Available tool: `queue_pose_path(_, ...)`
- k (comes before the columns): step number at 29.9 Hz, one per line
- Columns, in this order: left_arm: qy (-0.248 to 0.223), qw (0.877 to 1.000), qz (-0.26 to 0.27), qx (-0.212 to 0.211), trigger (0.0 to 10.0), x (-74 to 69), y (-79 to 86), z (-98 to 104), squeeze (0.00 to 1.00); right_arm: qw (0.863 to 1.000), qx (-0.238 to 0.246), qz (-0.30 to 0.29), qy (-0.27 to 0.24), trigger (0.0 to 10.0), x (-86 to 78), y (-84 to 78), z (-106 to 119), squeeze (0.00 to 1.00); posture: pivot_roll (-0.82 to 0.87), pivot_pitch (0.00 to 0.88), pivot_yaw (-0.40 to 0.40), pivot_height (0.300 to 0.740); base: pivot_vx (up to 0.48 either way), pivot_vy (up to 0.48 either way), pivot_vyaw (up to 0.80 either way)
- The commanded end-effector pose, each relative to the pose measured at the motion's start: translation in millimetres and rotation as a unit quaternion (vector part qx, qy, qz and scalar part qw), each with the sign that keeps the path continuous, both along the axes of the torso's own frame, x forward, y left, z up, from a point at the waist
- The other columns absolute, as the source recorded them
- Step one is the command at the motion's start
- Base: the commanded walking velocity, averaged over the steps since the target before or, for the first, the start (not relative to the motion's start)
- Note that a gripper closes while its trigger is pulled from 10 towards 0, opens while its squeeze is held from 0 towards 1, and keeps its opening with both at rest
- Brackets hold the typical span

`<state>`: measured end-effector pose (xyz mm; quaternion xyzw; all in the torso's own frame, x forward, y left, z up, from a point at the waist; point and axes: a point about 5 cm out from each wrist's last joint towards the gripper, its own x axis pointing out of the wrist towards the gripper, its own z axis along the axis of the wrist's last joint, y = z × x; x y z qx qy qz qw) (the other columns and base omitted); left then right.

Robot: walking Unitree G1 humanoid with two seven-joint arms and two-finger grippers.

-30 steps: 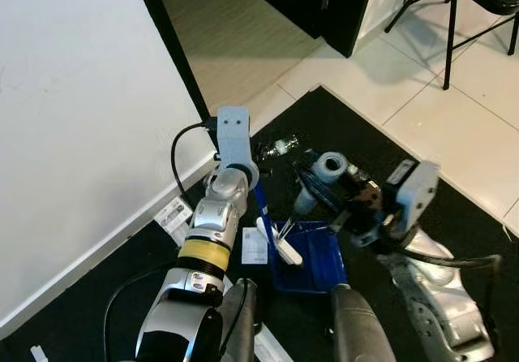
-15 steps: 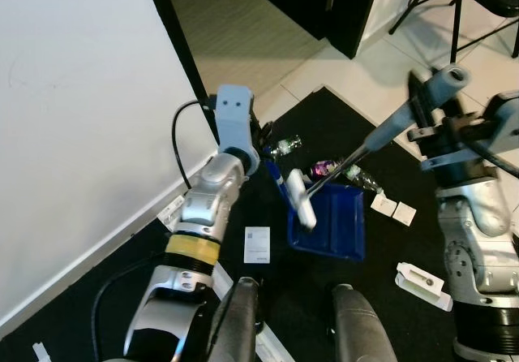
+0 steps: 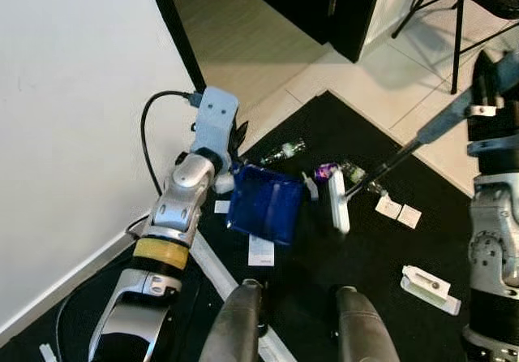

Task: Sweep floor

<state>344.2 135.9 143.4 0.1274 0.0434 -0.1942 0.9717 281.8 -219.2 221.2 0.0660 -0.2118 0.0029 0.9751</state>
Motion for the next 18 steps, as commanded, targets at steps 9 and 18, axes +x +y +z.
queue_pose_path(9,-0.005,0.999,0.029,-0.028,10.0,1.0,18.8,5.3,0.00,0.998,-0.010,0.044,0.043,10.0,-0.3,24.6,-26.8,0.00,-0.09,0.167,0.087,0.740,0.000,0.000,0.00)
queue_pose_path(18,-0.019,0.994,0.051,-0.091,10.0,-1.7,15.8,16.6,0.00,0.997,0.009,0.048,0.058,10.0,4.9,35.0,-37.0,0.00,-0.08,0.166,0.083,0.740,0.000,0.000,0.00)
